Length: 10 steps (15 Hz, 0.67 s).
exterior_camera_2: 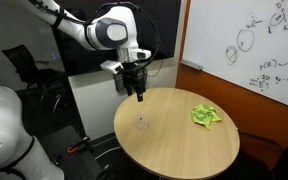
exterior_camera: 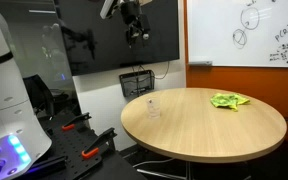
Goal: Remove the marker from the cup and put it on the table
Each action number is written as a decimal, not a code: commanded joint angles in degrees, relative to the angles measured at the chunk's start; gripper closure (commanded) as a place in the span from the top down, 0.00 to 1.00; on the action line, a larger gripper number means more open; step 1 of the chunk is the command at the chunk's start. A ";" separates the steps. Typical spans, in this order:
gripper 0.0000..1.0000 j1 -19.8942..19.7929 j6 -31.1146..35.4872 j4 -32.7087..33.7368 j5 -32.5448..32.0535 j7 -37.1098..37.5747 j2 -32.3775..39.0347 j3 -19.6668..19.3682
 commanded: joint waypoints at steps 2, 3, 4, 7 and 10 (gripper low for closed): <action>1.00 0.93 -0.20 0.10 -0.35 0.25 0.02 -0.90; 1.00 0.93 -0.20 0.10 -0.35 0.25 0.02 -0.90; 1.00 0.93 -0.20 0.10 -0.35 0.25 0.02 -0.90; 1.00 0.93 -0.20 0.10 -0.35 0.25 0.02 -0.90; 1.00 3.21 1.58 1.81 0.84 0.27 3.87 0.32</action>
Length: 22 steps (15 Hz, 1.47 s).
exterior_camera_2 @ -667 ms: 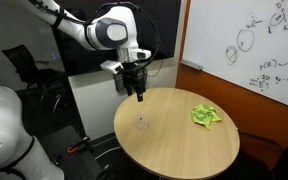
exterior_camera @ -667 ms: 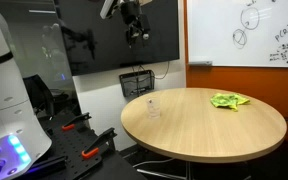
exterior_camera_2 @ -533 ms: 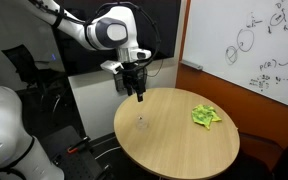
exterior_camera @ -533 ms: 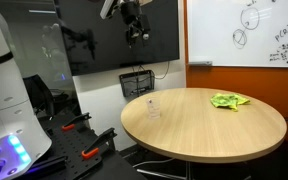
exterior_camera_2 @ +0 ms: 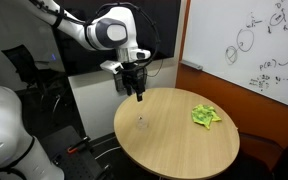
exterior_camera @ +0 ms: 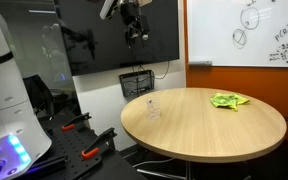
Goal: Remove the marker from the cup and put it on the table
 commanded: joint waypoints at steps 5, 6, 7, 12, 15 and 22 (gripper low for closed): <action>1.00 8.79 9.59 7.45 4.14 -3.03 16.85 2.62; 1.00 9.33 10.77 9.28 4.25 -3.13 20.08 2.72; 1.00 9.81 10.30 12.14 5.63 -4.25 23.78 2.49; 0.74 9.31 7.96 24.81 8.98 -10.60 39.08 1.37; 0.63 8.96 6.26 30.96 10.39 -13.77 46.05 1.07; 0.43 8.34 2.76 38.49 10.81 -14.66 53.97 0.20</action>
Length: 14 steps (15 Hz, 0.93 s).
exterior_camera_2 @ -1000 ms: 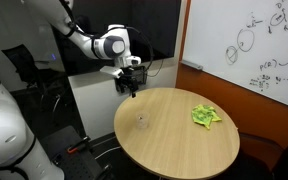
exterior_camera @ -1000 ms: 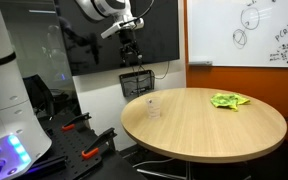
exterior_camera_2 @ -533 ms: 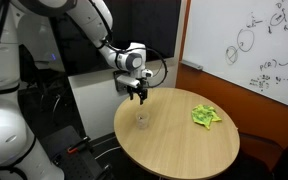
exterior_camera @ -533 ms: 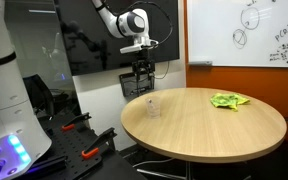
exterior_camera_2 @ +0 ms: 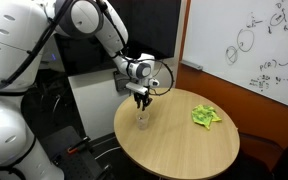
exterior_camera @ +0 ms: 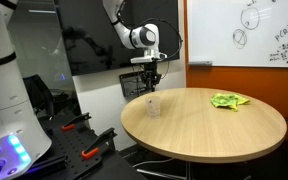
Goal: Remove the marker from the cup and put it on the table
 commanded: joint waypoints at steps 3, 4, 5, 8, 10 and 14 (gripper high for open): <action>0.45 -0.96 -5.19 4.37 2.78 -2.83 3.13 0.15; 0.46 -1.12 -5.45 4.62 3.14 -3.43 3.48 0.20; 0.46 -1.15 -5.58 4.81 3.23 -3.62 3.81 0.15; 0.42 -1.57 -6.20 5.93 3.84 -4.26 5.50 0.12; 0.40 -1.75 -6.49 6.76 4.03 -4.20 6.76 0.04; 0.42 -2.17 -7.31 8.53 4.20 -4.32 9.12 -0.02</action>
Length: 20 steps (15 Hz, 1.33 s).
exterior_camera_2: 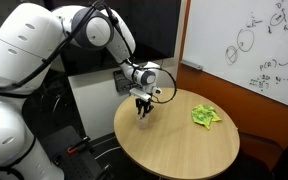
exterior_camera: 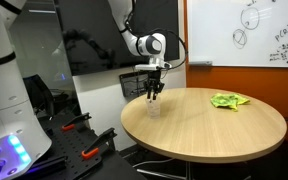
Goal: Remove the marker from the cup and put it on the table
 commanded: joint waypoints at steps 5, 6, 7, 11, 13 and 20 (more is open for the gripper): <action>0.47 -0.27 -5.35 4.99 1.18 -1.94 4.12 0.00; 0.46 -0.22 -5.81 5.38 1.03 -1.98 4.48 -0.05; 0.47 -0.14 -6.41 5.77 0.85 -2.04 4.82 -0.11; 0.27 0.33 -8.46 6.86 -0.02 -2.05 5.73 -0.50; 0.17 0.27 -8.95 7.18 -0.08 -2.76 6.03 -0.45; 0.04 1.53 -10.85 6.71 -2.17 -2.59 4.07 -1.25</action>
